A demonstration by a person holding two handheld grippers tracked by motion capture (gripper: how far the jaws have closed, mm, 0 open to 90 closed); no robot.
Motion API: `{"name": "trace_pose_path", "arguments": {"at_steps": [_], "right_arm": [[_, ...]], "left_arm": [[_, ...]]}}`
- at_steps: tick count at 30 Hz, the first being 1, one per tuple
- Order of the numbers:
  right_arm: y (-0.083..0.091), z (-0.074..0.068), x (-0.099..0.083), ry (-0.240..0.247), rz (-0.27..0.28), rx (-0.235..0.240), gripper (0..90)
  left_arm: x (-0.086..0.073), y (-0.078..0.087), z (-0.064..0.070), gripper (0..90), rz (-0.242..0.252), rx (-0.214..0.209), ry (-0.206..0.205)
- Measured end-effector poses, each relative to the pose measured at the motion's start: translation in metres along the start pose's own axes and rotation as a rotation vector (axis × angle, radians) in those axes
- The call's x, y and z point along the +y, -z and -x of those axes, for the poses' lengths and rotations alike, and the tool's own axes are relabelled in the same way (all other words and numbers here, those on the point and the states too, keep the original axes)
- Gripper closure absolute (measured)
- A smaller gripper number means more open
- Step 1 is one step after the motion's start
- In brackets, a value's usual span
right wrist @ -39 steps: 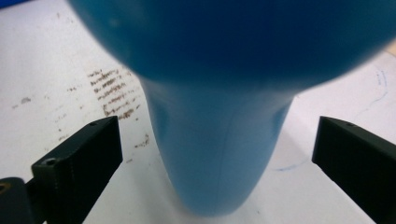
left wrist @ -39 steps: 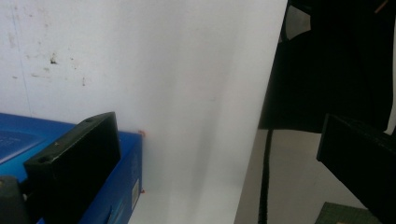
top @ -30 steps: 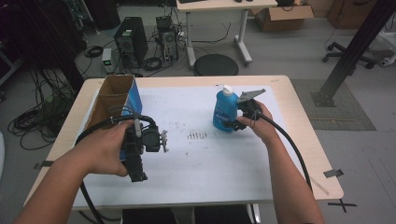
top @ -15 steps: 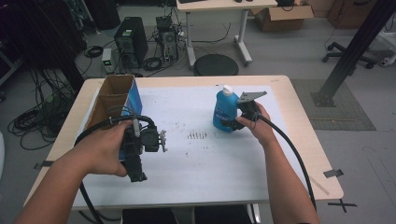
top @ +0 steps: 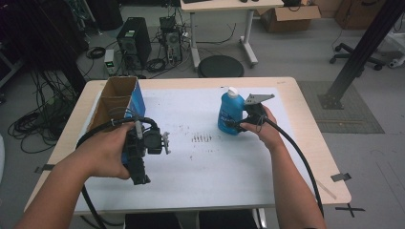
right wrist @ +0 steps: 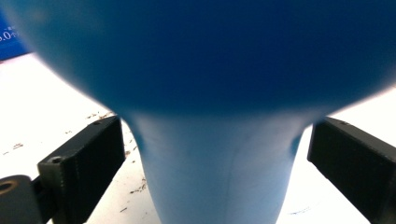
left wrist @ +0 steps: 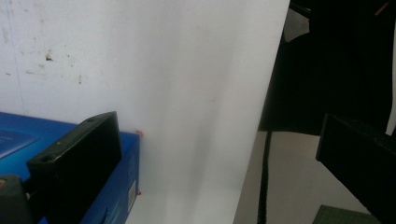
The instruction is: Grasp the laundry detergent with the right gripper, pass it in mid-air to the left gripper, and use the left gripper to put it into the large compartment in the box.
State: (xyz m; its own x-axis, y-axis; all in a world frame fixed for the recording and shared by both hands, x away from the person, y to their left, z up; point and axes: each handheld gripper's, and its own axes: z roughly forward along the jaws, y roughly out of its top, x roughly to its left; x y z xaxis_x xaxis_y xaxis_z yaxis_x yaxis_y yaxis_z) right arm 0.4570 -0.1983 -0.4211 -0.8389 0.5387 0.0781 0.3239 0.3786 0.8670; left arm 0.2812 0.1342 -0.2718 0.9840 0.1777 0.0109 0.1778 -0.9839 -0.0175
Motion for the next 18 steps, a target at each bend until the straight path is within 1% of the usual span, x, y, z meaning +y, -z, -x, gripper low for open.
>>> {"name": "trace_pose_path", "arguments": {"at_steps": [6,11,14,18], "right_arm": [[-0.0005,-0.0008,-0.0007,0.012,-0.019,-0.015,9.4],[-0.0013,-0.003,0.0004,0.025,-0.012,-0.008,11.5],[-0.001,-0.0029,0.0004,0.022,-0.012,-0.005,12.8],[-0.0001,-0.0026,0.0007,0.02,-0.005,-0.007,14.2]], "left_arm": [[0.0018,-0.0002,0.0008,0.9,-0.002,-0.001,-0.003],[0.0029,0.0005,0.0003,0.9,-0.002,0.0,-0.005],[0.0029,0.0008,0.0,0.9,-0.002,0.002,-0.008],[0.0028,0.0005,-0.0001,0.9,-0.005,0.002,-0.003]]}}
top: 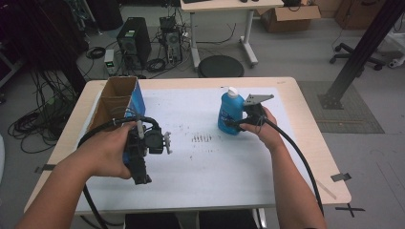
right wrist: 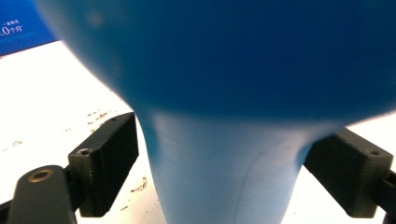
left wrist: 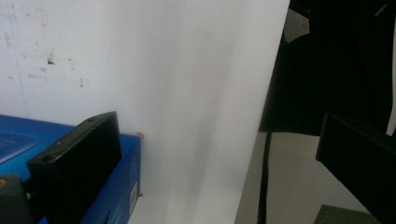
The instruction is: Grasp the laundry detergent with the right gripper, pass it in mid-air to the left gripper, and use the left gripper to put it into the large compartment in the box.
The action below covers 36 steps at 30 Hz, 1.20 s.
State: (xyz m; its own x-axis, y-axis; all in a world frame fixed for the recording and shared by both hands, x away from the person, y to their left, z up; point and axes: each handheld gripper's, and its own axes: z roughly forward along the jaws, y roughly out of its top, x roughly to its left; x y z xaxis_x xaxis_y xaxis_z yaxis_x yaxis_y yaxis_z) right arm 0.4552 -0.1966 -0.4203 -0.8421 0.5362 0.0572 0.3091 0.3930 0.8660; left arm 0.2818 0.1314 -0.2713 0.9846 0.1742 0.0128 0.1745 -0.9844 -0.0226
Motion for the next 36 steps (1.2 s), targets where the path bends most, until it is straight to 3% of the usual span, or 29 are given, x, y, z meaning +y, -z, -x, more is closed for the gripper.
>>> {"name": "trace_pose_path", "arguments": {"at_steps": [22,29,36], "right_arm": [[-0.0012,0.0,-0.0009,-0.009,0.002,-0.004,23.8],[-0.0048,-0.0016,-0.0021,0.014,0.004,0.007,41.9],[-0.0046,-0.0011,-0.0019,0.021,0.006,0.008,45.0]], "left_arm": [[-0.0005,-0.0014,-0.0015,1.3,-0.003,0.007,0.006],[-0.0007,-0.0013,-0.0019,1.3,-0.005,0.006,0.005],[0.0009,-0.0006,-0.0022,1.4,-0.005,0.007,0.003]]}}
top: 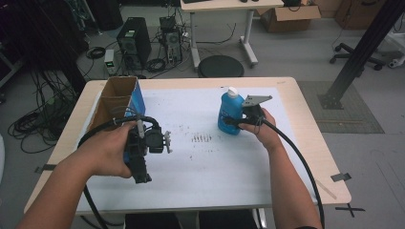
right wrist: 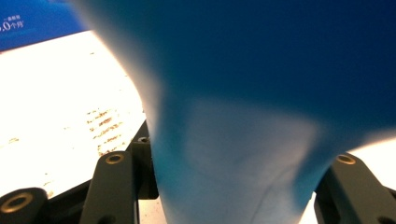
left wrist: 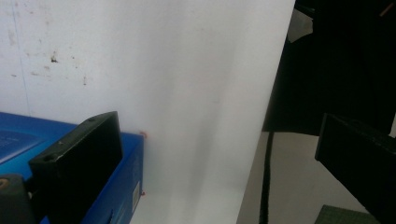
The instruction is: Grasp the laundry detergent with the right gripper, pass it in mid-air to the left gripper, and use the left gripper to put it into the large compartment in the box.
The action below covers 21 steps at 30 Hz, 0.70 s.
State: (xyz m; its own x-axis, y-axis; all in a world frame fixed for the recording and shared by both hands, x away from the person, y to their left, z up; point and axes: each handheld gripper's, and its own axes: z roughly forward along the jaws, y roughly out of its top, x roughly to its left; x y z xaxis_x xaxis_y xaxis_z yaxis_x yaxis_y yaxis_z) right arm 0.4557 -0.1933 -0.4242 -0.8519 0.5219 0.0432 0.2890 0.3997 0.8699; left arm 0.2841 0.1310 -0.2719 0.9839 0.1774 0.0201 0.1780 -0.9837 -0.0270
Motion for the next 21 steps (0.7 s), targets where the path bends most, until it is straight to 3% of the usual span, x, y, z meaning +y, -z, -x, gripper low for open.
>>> {"name": "trace_pose_path", "arguments": {"at_steps": [4,10,11,18,21], "right_arm": [[0.001,0.002,-0.001,-0.023,0.011,-0.003,45.8],[0.012,-0.001,0.011,0.004,0.041,0.022,46.1],[0.021,-0.003,0.021,0.029,0.036,0.033,46.2],[0.048,-0.013,0.046,0.098,0.012,0.078,46.3],[0.065,-0.024,0.059,0.15,0.016,0.129,46.3]], "left_arm": [[0.0,0.001,0.0,1.4,0.003,0.003,-0.001],[0.0,0.005,-0.001,1.4,-0.001,0.01,0.002],[0.0,0.007,-0.002,1.4,-0.007,0.013,0.003],[0.004,0.02,-0.006,0.7,0.001,0.031,0.0],[0.01,0.03,-0.008,0.7,0.008,0.036,-0.009]]}}
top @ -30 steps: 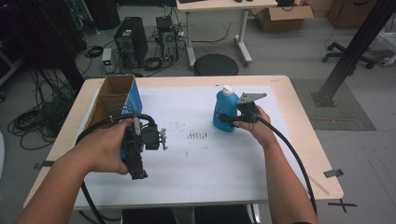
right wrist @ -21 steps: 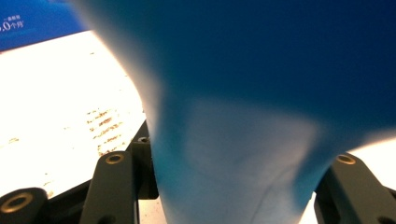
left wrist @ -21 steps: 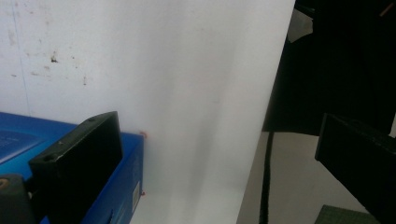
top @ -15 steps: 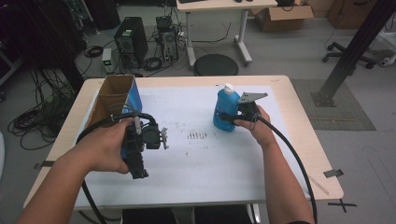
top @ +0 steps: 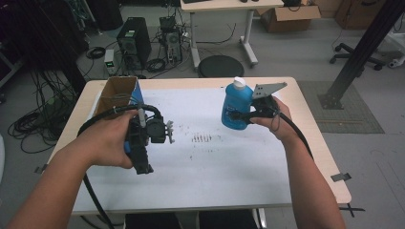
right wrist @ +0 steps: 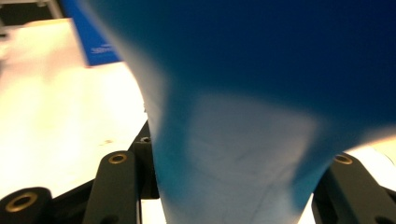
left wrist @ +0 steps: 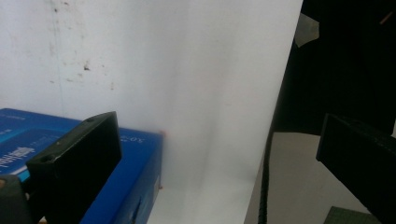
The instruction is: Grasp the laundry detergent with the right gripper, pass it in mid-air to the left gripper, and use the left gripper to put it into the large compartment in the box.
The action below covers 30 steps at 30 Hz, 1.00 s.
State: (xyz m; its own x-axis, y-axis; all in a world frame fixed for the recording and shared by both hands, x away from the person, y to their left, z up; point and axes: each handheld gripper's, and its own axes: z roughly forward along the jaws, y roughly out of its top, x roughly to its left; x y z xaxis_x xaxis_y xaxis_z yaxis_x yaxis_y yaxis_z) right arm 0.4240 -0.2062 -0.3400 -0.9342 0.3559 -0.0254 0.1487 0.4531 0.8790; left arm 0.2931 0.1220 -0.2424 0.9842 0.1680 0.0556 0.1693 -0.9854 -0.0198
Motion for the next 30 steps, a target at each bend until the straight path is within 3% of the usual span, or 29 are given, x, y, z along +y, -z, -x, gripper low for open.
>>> {"name": "trace_pose_path", "arguments": {"at_steps": [1,2,8,13,18,25,30], "right_arm": [[0.0,0.0,0.0,0.0,0.0,0.0,46.3],[0.006,-0.008,0.008,0.036,-0.006,0.043,46.2],[0.009,-0.036,0.023,0.14,-0.038,0.127,46.0],[0.002,-0.068,0.031,0.225,-0.061,0.206,45.9],[-0.013,-0.094,0.032,0.272,-0.077,0.273,45.8],[-0.029,-0.112,0.03,0.276,-0.062,0.326,45.8],[-0.045,-0.124,0.024,0.249,-0.03,0.355,45.8]], "left_arm": [[0.0,0.0,0.0,0.7,0.0,0.0,0.0],[0.003,0.004,-0.001,0.5,-0.001,0.006,-0.006],[0.011,0.013,-0.001,0.4,0.009,0.0,-0.022],[0.016,0.016,-0.002,0.3,0.011,-0.003,-0.032],[0.02,0.018,-0.001,0.4,0.01,-0.004,-0.04],[0.023,0.02,0.0,0.3,0.013,-0.002,-0.045],[0.027,0.019,-0.001,0.3,0.013,-0.004,-0.051]]}}
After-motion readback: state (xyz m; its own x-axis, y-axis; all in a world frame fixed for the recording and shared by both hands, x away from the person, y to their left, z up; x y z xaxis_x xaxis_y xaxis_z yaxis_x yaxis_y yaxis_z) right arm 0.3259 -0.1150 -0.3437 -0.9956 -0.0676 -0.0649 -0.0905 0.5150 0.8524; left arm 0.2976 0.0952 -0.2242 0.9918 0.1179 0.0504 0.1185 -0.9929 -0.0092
